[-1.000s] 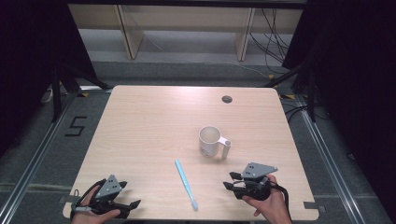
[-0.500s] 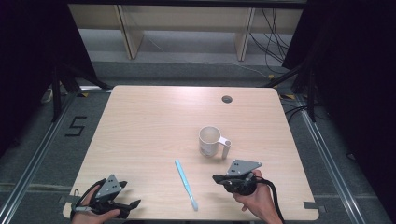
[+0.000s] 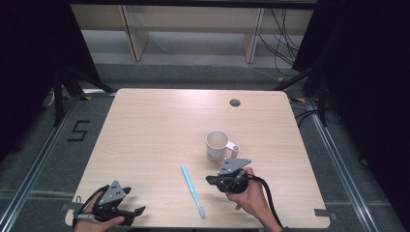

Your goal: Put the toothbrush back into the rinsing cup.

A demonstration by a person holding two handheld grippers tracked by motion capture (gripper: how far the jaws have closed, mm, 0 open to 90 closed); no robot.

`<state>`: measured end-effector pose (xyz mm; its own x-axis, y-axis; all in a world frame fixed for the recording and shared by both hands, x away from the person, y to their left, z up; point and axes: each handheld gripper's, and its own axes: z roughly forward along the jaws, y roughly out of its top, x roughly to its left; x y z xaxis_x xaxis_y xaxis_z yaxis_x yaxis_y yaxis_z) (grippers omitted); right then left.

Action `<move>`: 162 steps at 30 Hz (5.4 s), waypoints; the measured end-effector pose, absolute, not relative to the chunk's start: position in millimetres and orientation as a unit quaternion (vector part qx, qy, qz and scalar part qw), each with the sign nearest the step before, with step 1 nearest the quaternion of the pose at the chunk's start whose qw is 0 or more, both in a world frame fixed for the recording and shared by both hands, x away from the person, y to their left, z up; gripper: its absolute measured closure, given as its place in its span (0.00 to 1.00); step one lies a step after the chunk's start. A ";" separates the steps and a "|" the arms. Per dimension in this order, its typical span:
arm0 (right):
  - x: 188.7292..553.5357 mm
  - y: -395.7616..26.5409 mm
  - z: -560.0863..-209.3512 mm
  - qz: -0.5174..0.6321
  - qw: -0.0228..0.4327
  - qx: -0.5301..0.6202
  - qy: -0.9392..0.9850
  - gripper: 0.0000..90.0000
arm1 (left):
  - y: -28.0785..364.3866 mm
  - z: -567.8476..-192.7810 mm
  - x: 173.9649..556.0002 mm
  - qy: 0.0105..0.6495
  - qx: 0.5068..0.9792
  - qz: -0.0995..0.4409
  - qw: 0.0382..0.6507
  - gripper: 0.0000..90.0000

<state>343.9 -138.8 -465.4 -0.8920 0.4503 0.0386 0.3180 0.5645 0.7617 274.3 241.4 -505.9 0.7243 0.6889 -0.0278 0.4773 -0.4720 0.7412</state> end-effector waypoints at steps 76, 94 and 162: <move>396.1 -73.5 -504.9 0.332 0.034 0.223 0.916 1.00 | 242.5 -504.1 273.9 0.340 0.849 0.142 0.378 0.18; 388.0 -106.9 -500.2 0.328 0.034 0.250 0.910 1.00 | 241.5 -504.1 274.0 0.342 0.848 0.142 0.379 0.18; 331.8 -158.8 -495.6 0.329 -0.001 0.275 0.903 1.00 | 240.5 -501.6 273.6 0.339 0.845 0.139 0.391 0.18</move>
<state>331.8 -158.8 -495.6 -0.8482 0.4973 0.1823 0.4980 0.6316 0.5941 273.6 240.5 -501.6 0.7316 0.6812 -0.0290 0.4632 -0.4654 0.7542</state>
